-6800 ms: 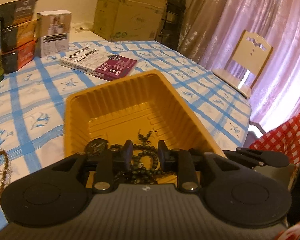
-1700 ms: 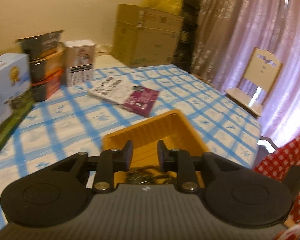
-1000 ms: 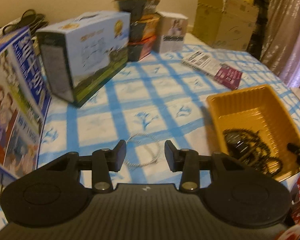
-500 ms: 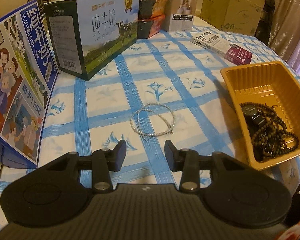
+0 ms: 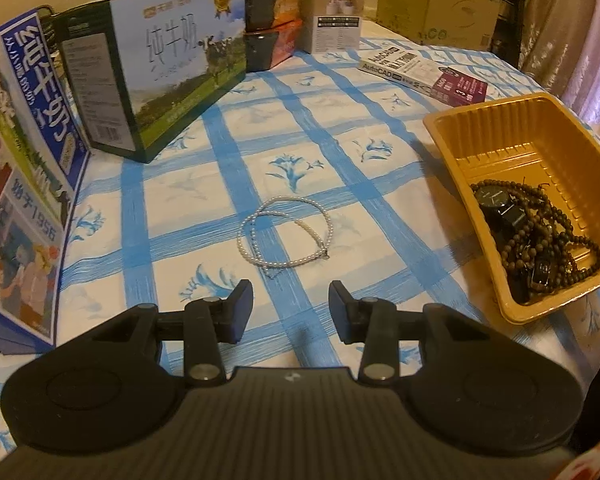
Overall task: Organize jewelry
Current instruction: 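Move the open left tool back toward the pearl necklace, then pinch the pearl necklace with the left tool and lift it, then carry the pearl necklace into the orange tray and open the left tool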
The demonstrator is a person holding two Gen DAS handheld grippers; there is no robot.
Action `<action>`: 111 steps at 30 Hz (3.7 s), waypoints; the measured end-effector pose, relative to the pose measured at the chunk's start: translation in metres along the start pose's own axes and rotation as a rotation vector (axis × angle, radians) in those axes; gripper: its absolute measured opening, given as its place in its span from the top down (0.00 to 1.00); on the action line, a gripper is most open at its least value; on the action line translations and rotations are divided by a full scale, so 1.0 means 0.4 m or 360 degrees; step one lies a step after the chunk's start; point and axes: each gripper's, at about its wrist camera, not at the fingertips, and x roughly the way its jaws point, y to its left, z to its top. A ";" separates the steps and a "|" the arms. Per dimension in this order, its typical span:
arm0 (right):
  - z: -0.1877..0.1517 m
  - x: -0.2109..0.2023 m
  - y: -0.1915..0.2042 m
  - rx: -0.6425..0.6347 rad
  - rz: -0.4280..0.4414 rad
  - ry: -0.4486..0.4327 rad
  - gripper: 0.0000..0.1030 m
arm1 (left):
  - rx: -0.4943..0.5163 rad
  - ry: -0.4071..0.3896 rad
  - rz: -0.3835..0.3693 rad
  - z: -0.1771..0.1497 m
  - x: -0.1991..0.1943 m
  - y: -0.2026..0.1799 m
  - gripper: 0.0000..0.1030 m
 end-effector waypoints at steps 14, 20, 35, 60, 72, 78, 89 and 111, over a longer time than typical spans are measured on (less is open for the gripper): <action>0.000 0.000 -0.001 -0.0007 -0.0001 0.0003 0.94 | 0.0134 0.0019 -0.0033 0.045 0.126 -0.065 0.64; -0.001 0.003 0.000 -0.0017 0.0000 0.0006 0.94 | 0.0167 0.0060 -0.0005 0.066 0.194 -0.074 0.68; -0.002 0.006 0.001 -0.0022 -0.0002 0.0012 0.94 | 0.0101 0.0075 -0.0048 0.075 0.236 -0.060 0.84; -0.008 0.008 -0.004 -0.0021 -0.0005 0.0017 0.94 | 0.0120 0.0141 -0.0073 0.020 0.189 -0.016 0.88; -0.009 0.010 -0.004 -0.0019 -0.0004 0.0018 0.94 | 0.0112 0.0116 -0.0113 0.020 0.150 -0.018 0.99; -0.008 0.010 -0.004 -0.0018 -0.0005 0.0018 0.94 | 0.0076 0.0048 -0.0115 0.033 0.091 -0.009 0.99; -0.010 0.011 -0.005 -0.0016 -0.0005 0.0019 0.94 | 0.0058 -0.0132 -0.0130 0.081 -0.032 -0.004 0.99; 0.005 0.020 0.003 -0.0011 0.0004 0.0004 0.94 | 0.0148 -0.0491 -0.0256 0.206 -0.261 -0.066 0.99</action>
